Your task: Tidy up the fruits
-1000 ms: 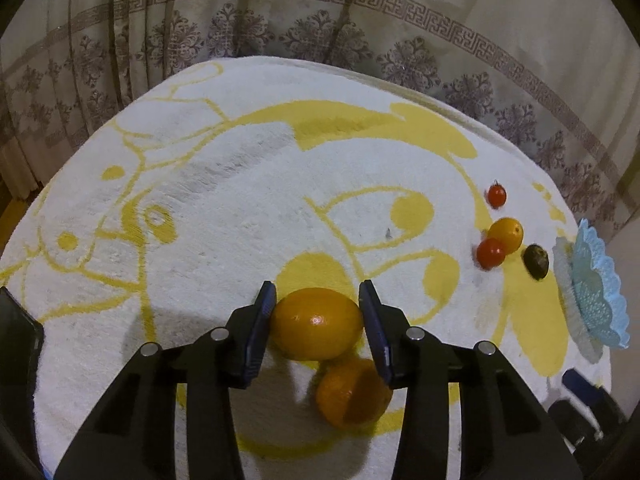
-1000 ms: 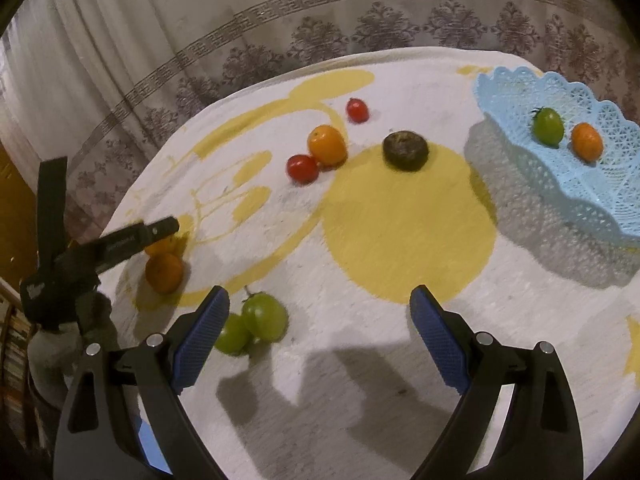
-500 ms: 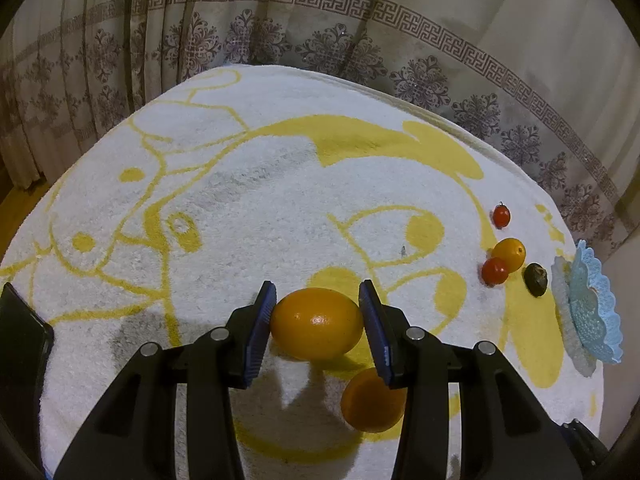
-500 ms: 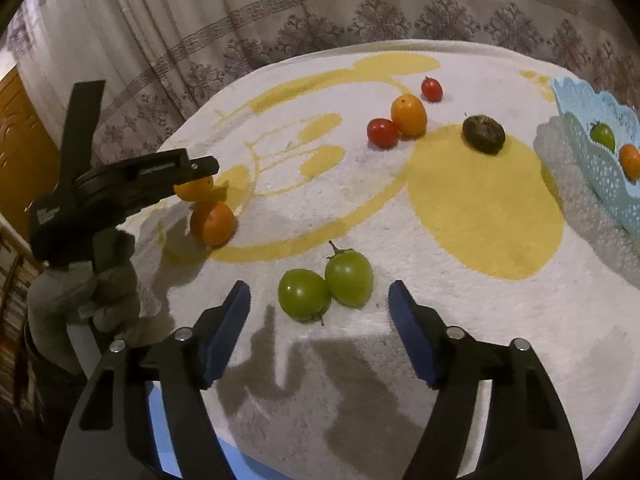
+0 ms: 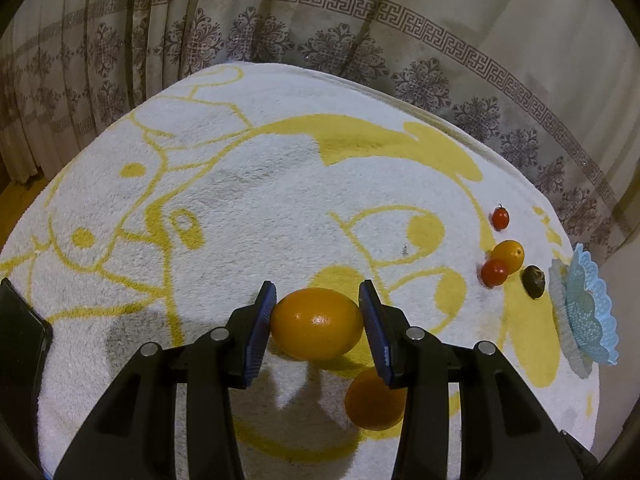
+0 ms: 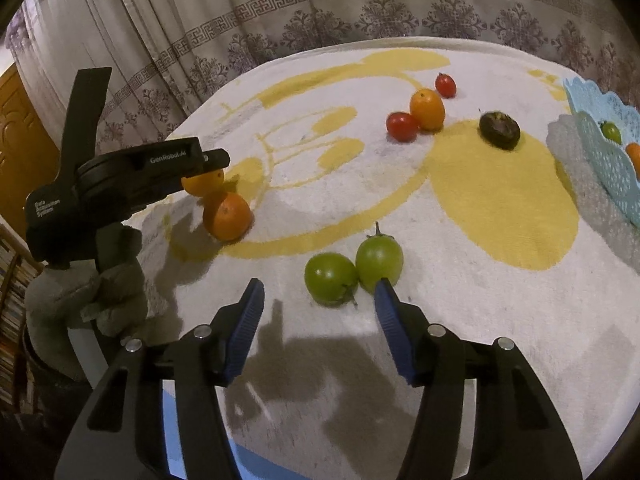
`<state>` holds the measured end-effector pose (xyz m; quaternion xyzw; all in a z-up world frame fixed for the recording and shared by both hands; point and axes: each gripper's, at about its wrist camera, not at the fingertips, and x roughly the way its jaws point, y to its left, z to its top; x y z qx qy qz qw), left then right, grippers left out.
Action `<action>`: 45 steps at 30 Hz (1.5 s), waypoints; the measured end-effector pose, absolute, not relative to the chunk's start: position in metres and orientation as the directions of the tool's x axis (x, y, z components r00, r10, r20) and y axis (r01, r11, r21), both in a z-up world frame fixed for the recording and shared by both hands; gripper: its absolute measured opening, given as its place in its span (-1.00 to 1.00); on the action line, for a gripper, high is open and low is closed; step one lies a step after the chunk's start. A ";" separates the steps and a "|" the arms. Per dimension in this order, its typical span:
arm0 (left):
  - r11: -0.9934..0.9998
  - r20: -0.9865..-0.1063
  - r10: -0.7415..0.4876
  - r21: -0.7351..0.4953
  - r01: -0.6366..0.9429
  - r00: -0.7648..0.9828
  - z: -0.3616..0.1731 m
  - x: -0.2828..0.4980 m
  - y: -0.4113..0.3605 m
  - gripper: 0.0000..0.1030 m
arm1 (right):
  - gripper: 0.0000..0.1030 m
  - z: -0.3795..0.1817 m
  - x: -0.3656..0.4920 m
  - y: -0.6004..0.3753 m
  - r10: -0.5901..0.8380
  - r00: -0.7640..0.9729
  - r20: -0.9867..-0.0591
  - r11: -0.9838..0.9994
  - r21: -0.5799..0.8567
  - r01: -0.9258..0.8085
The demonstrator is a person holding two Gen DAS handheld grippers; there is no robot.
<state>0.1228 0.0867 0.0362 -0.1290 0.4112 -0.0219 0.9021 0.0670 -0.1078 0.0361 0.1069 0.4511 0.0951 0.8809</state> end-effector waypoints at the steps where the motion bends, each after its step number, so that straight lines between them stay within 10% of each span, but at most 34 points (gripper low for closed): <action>1: 0.966 -0.736 -0.146 -0.251 -0.066 0.661 0.036 0.123 0.086 -0.15 | 0.15 0.037 0.069 -0.106 0.256 0.584 -0.771 0.962 0.264 -0.074; 13: 0.963 -0.737 -0.149 -0.260 -0.073 0.660 0.038 0.123 0.088 -0.15 | 0.15 0.034 0.064 -0.111 0.160 0.608 -0.778 0.983 0.180 -0.029; 22: 0.963 -0.739 -0.152 -0.260 -0.070 0.657 0.036 0.124 0.088 -0.15 | 0.15 0.026 0.084 -0.141 0.311 0.552 -0.774 0.912 0.406 0.055; 33: 0.962 -0.741 -0.151 -0.262 -0.075 0.655 0.035 0.124 0.089 -0.15 | -0.45 0.024 0.099 -0.139 0.213 0.539 -0.815 0.946 0.310 0.094; 45: 0.968 -0.726 -0.157 -0.248 -0.043 0.669 0.038 0.123 0.084 -0.15 | -0.45 0.040 0.089 -0.152 0.171 0.593 -0.787 0.952 0.287 0.107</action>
